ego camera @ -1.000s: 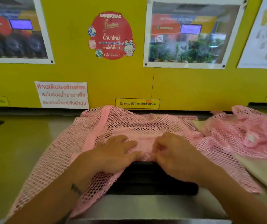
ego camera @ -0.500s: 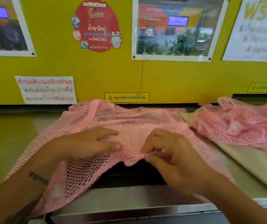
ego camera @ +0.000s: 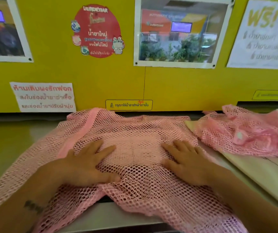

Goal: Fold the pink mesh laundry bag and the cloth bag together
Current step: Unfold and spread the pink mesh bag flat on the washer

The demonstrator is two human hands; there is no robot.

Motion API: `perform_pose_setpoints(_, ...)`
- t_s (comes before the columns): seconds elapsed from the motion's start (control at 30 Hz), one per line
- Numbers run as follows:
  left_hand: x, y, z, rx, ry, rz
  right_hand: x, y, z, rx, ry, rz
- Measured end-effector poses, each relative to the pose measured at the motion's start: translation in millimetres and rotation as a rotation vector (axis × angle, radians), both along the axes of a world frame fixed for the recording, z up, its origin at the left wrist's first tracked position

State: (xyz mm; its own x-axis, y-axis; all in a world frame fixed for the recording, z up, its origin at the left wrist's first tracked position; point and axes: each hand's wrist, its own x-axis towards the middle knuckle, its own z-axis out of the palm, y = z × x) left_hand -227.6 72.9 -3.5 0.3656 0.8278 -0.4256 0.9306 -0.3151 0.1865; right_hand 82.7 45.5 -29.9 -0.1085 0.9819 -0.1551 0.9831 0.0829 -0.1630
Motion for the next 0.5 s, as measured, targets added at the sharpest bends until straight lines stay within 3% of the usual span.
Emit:
perform_pose_setpoints(0.17,-10,-5,21,-0.091,0.067,0.055,-6,20,18,0.046,0.147,0.112)
perform_pose_setpoints(0.3,-8,13,37,0.111,-0.153,0.110,6,41,27,0.241,0.116,0.008)
perform_pose_setpoints(0.4,-3,38,17,0.288,-0.210,0.180,8,40,18,0.089,0.008,-0.028)
perform_pose_setpoints(0.5,-6,53,-15,0.302,-0.030,0.237,14,24,0,-0.013,-0.044,-0.104)
